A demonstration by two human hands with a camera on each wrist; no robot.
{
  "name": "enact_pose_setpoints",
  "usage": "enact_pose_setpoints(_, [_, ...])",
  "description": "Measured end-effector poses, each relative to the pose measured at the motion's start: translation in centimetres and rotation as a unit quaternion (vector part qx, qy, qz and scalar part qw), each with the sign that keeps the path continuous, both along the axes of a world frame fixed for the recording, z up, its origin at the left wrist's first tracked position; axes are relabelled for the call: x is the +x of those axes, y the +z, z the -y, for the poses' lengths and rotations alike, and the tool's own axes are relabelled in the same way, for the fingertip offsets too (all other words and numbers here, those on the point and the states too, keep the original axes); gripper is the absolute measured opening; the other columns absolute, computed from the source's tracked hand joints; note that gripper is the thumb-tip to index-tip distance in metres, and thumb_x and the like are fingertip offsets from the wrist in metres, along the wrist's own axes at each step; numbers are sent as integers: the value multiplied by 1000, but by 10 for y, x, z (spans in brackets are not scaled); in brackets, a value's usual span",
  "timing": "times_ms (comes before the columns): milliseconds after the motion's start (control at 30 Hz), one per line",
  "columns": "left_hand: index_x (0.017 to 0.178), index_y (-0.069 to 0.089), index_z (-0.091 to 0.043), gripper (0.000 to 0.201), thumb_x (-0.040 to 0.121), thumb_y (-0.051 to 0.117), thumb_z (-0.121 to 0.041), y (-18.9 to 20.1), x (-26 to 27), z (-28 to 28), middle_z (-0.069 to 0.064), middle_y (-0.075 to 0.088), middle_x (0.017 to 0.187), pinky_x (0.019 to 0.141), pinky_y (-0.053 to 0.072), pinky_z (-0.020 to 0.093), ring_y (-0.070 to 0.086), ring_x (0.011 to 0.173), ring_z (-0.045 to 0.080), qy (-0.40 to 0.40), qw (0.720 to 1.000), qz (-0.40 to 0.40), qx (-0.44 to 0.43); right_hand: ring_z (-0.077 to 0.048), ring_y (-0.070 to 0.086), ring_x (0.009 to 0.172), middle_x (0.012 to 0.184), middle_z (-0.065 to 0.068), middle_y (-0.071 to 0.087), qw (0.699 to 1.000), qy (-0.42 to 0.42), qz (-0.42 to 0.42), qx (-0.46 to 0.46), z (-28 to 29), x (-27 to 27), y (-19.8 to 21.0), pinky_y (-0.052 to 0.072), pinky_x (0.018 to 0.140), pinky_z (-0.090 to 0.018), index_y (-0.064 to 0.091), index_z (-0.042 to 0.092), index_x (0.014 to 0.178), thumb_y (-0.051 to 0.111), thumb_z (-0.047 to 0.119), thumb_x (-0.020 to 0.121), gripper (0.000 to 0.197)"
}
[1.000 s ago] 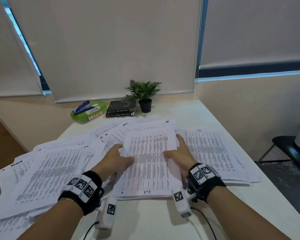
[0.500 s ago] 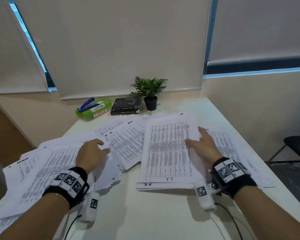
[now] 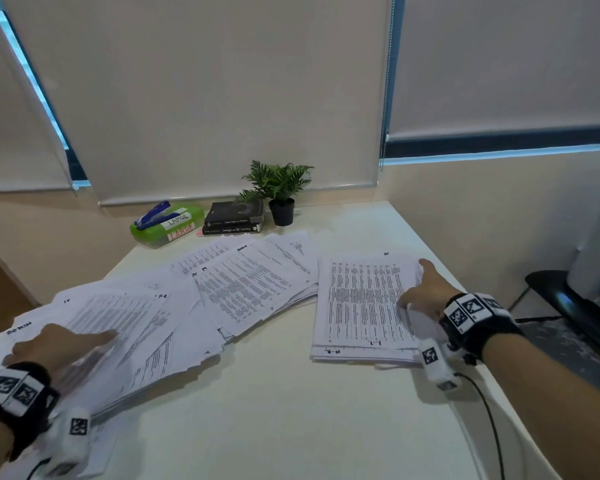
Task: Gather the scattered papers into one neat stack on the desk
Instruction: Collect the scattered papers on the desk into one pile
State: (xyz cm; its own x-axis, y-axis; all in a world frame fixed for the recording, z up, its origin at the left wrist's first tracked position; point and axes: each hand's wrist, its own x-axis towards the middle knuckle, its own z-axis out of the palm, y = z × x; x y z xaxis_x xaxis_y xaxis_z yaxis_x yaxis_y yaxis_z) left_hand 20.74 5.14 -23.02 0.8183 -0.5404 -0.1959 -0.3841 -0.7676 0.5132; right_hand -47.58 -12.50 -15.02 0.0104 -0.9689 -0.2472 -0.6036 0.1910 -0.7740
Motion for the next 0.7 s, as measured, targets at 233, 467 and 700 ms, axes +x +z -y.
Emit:
enact_pose_setpoints(233, [111, 73, 1, 91, 64, 84, -77, 58, -95, -47, 28, 72, 123, 104, 48, 52, 64, 116, 46, -49, 995, 49, 74, -36, 53, 133, 159, -16, 42, 982, -1, -173, -71, -13, 1, -4, 53, 98, -40, 43, 21, 154, 65, 10, 91, 68])
enact_pose_setpoints(467, [163, 36, -16, 140, 56, 38, -107, 51, -108, -60, 14, 42, 166, 122, 35, 51, 43, 148, 40, -125, 980, 91, 122, -40, 59, 123, 140, -20, 53, 975, 30, -202, -90, -42, 34, 10, 53, 102, -48, 59, 29, 139, 72, 41, 84, 58])
enact_pose_setpoints(700, [156, 45, -27, 77, 99, 34, -77, 63, -155, -55, 21, 38, 163, 120, 33, 53, 32, 149, 43, -202, 963, 122, 130, -19, 60, 119, 134, -4, 62, 956, 229, -98, -153, -104, 163, 40, 47, 99, -33, 68, 25, 130, 73, 32, 93, 39])
